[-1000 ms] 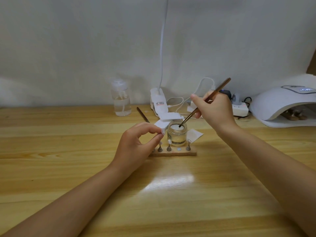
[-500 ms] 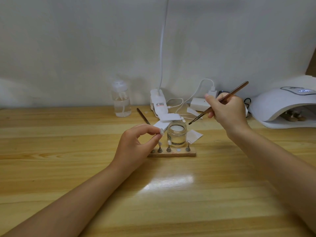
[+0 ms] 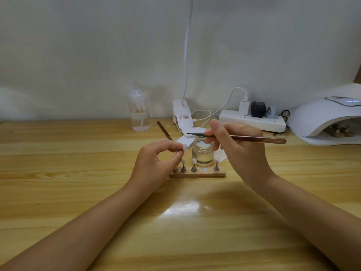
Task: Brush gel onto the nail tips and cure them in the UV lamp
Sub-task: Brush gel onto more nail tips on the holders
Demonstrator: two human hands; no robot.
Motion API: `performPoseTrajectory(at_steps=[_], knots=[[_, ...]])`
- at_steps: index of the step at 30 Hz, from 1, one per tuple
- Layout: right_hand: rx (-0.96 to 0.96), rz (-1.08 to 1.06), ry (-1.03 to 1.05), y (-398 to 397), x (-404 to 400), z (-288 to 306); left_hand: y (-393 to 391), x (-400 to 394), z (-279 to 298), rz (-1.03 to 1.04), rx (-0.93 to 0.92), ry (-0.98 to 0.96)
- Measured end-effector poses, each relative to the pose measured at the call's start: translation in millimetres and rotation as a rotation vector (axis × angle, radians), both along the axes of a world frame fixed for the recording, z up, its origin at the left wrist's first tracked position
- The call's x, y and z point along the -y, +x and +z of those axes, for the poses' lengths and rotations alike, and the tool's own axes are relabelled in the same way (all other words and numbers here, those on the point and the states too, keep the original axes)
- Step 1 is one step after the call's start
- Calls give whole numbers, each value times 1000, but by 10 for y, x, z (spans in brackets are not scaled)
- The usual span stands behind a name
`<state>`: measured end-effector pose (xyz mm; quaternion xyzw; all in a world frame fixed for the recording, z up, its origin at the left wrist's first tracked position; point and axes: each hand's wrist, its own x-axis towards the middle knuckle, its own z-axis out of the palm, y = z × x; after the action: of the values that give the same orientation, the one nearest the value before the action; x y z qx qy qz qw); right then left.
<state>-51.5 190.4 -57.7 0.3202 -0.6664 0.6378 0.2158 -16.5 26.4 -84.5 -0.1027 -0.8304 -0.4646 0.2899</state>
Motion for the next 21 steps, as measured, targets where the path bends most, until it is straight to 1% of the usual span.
performPoseTrajectory(at_steps=[5, 21], knots=[[72, 8, -23, 42, 62, -45, -2, 2, -1, 6, -2, 2], [-19, 5, 31, 22, 63, -135, 11, -11, 0, 10, 16, 38]])
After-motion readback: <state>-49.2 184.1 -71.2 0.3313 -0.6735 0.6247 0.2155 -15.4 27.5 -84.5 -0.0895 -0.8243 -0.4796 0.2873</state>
